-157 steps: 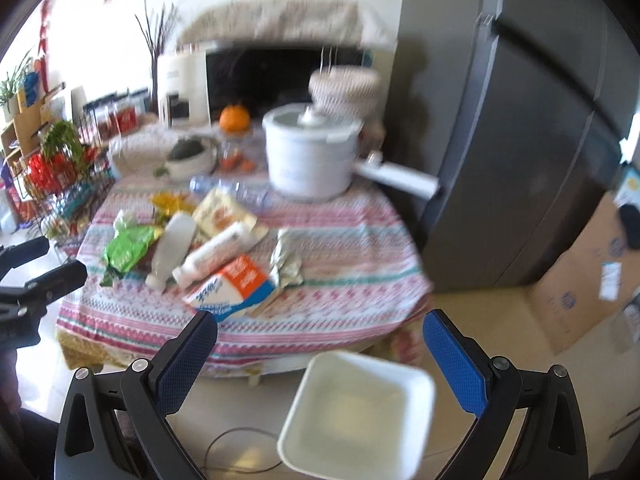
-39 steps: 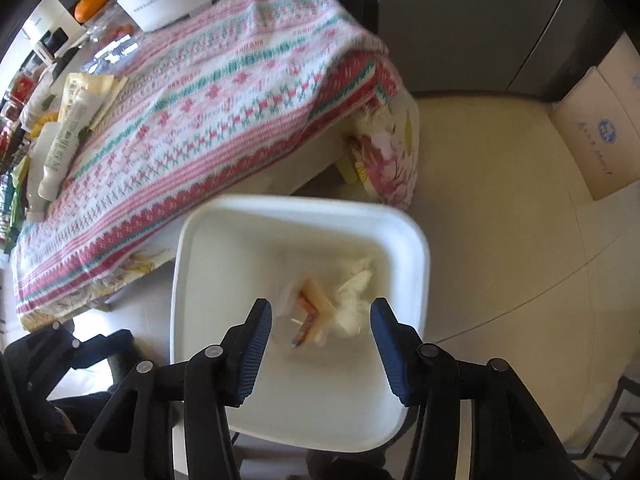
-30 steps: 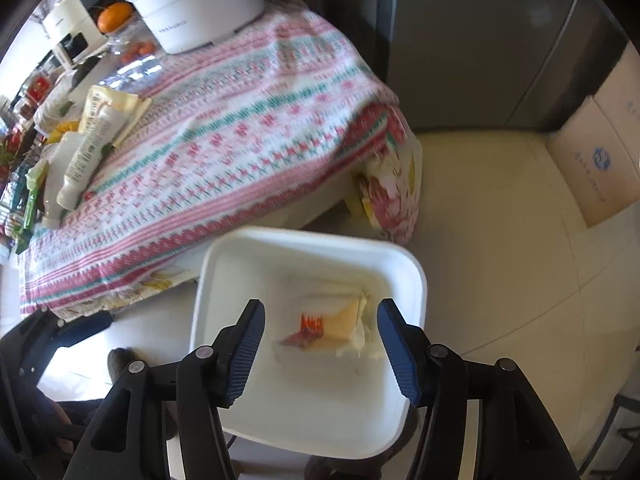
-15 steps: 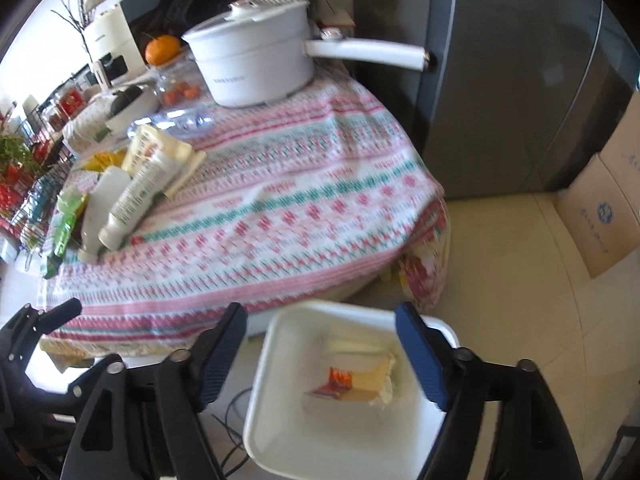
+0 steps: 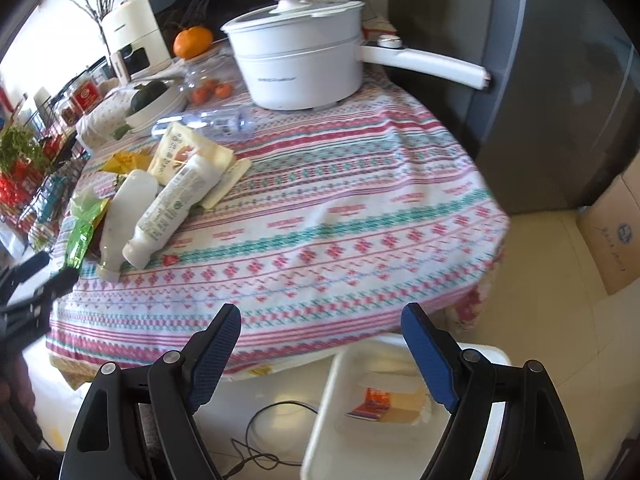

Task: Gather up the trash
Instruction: 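Grasp the white bottle with the right gripper while the left grasps the frosted bottle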

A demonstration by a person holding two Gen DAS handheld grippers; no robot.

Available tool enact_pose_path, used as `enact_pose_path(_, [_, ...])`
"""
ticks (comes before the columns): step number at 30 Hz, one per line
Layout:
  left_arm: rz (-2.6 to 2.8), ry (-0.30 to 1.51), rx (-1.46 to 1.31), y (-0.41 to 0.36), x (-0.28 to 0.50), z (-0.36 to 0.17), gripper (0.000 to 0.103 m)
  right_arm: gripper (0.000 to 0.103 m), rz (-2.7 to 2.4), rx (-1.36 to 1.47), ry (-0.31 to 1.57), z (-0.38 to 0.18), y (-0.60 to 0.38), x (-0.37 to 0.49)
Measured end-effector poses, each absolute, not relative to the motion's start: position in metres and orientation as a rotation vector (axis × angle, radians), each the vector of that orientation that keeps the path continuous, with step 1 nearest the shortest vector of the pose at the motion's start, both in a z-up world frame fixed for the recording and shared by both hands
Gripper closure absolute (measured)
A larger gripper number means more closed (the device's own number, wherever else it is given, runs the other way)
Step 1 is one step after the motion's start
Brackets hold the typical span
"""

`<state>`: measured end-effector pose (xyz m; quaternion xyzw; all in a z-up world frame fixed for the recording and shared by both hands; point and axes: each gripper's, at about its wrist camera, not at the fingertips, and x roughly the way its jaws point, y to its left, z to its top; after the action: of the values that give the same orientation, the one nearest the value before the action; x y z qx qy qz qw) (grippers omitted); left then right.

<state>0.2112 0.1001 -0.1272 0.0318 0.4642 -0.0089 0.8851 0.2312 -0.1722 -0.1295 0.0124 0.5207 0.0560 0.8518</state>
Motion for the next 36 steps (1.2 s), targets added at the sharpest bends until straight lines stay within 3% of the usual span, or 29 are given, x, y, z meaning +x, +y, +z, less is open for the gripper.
enact_pose_path(5, [-0.055, 1.032, 0.004, 0.121, 0.251, -0.140, 0.045, 0.019, 0.136, 0.038, 1.111, -0.140, -0.150, 0.248])
enact_pose_path(17, [0.017, 1.171, 0.071, 0.128, 0.334, -0.165, 0.048, 0.019, 0.151, 0.068, 1.144, -0.166, -0.112, 0.291])
enact_pose_path(26, [-0.034, 1.248, 0.086, 0.125, 0.347, -0.178, 0.048, 0.019, 0.195, 0.120, 1.145, -0.180, -0.084, 0.322])
enact_pose_path(29, [-0.087, 1.263, 0.097, 0.114, 0.343, -0.180, 0.053, 0.019, 0.213, 0.126, 1.144, -0.184, -0.074, 0.329])
enact_pose_path(31, [-0.097, 1.289, 0.126, 0.109, 0.342, -0.185, 0.063, 0.019, 0.217, 0.137, 1.148, -0.186, -0.071, 0.332])
enact_pose_path(36, [-0.127, 1.298, 0.009, 0.120, 0.333, -0.192, 0.069, 0.019, 0.230, 0.168, 1.159, -0.192, -0.067, 0.338])
